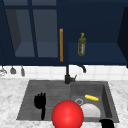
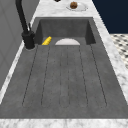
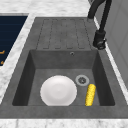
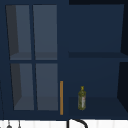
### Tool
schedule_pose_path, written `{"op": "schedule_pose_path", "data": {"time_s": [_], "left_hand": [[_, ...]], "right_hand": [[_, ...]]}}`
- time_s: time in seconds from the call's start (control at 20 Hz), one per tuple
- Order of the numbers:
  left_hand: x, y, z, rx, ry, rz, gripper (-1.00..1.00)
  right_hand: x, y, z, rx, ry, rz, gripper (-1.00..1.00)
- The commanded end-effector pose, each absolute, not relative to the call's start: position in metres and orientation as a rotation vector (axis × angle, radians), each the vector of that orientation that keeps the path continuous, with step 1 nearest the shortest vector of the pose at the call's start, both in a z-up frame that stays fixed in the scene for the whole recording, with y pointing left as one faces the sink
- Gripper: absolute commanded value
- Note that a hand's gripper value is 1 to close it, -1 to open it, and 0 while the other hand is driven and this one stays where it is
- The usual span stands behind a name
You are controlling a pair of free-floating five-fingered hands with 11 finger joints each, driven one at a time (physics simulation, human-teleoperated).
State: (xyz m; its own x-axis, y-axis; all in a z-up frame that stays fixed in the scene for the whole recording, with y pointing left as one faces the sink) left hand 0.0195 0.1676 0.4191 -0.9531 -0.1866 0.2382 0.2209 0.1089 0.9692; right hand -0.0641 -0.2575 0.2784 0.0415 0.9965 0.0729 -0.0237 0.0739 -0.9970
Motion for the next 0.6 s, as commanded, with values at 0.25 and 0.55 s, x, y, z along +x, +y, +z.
{"op": "schedule_pose_path", "data": {"time_s": [0.25, 0.55], "left_hand": [[0.021, 0.169, 0.428, -0.156, -2.147, -2.013, -1.00], [0.021, 0.171, 0.445, -0.071, -2.141, -2.078, -1.00]], "right_hand": [[-0.064, -0.257, 0.278, -1.156, -1.195, 1.137, 0.00], [-0.064, -0.257, 0.278, -1.156, -1.195, 1.137, 0.00]]}}
